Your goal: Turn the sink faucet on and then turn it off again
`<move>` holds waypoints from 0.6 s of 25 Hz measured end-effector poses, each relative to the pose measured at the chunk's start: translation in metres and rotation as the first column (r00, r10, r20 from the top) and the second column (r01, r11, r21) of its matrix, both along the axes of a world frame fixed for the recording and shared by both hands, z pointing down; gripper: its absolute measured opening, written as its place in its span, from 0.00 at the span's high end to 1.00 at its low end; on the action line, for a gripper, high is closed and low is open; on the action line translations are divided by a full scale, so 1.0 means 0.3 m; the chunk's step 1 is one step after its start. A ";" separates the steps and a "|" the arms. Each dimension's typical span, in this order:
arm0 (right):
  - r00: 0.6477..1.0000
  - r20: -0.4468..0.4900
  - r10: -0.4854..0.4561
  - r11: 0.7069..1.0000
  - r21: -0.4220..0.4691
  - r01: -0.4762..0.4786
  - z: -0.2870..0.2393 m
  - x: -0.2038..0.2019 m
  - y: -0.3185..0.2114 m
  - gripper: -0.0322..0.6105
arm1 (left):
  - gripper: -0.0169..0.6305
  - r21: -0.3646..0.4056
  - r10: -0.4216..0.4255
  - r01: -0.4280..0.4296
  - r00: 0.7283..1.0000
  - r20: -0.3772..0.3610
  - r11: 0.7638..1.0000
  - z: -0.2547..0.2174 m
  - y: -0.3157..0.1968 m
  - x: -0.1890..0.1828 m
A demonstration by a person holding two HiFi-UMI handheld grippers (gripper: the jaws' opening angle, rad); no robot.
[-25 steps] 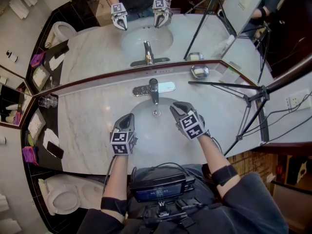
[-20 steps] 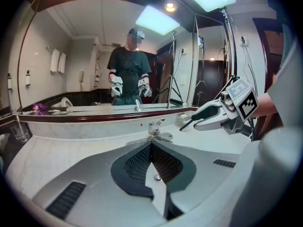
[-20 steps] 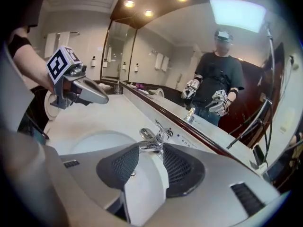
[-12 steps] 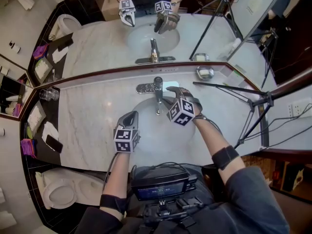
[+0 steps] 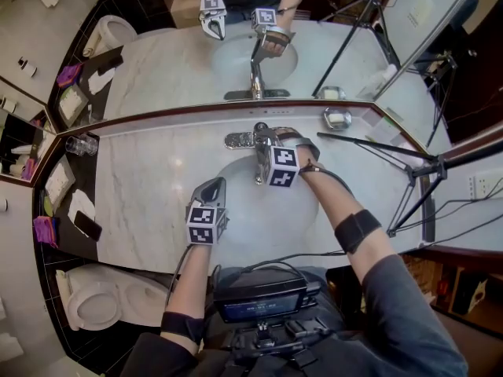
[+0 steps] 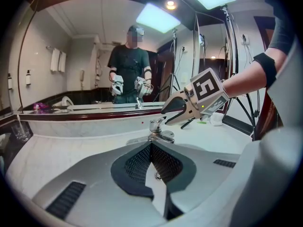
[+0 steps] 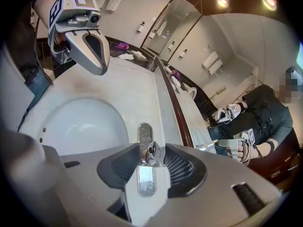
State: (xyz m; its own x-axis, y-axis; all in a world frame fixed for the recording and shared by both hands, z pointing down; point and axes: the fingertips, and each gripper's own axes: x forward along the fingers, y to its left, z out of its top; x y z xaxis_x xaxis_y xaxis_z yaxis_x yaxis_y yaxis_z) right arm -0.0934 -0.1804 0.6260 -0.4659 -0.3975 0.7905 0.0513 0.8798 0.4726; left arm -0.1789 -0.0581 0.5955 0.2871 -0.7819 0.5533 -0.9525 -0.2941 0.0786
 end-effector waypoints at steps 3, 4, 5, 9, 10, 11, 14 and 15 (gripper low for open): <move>0.999 -0.032 -0.016 1.000 -0.011 0.016 0.027 -0.015 0.001 0.68 | 0.97 -0.001 -0.003 0.003 1.000 -0.001 1.000 0.005 0.003 -0.006; 0.999 -0.045 -0.021 1.000 -0.015 0.021 0.038 -0.017 0.005 0.69 | 0.97 -0.001 -0.003 0.003 1.000 0.000 1.000 0.009 0.004 -0.008; 0.998 -0.055 -0.025 1.000 -0.018 0.024 0.047 -0.016 0.008 0.70 | 0.97 -0.001 -0.002 0.002 1.000 0.000 1.000 0.013 0.006 -0.008; 0.997 -0.073 -0.023 1.000 -0.019 0.022 0.054 -0.010 0.010 0.70 | 0.97 0.000 -0.004 0.004 1.000 -0.002 1.000 0.023 0.005 -0.009; 0.996 -0.084 -0.027 1.000 -0.016 0.026 0.054 -0.009 0.011 0.70 | 0.97 -0.003 -0.005 0.005 1.000 -0.004 1.000 0.026 0.006 -0.008; 0.995 -0.094 -0.032 0.999 -0.011 0.031 0.054 -0.009 0.012 0.70 | 0.97 -0.007 -0.006 0.006 1.000 -0.006 1.000 0.030 0.007 -0.005; 0.994 -0.101 -0.034 0.999 -0.003 0.034 0.055 -0.007 0.017 0.70 | 0.97 -0.011 -0.001 0.001 1.000 -0.010 1.000 0.037 0.011 0.009; 0.994 -0.100 -0.037 0.999 -0.001 0.037 0.056 -0.007 0.019 0.70 | 0.97 -0.009 0.002 -0.003 1.000 -0.012 1.000 0.037 0.009 0.014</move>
State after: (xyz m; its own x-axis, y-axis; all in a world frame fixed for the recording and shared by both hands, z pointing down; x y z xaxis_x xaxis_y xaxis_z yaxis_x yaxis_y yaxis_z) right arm -0.0955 -0.1748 0.6428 -0.3987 -0.3819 0.8338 0.1311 0.8761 0.4640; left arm -0.1747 -0.0552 0.6066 0.2957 -0.7762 0.5569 -0.9508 -0.2957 0.0927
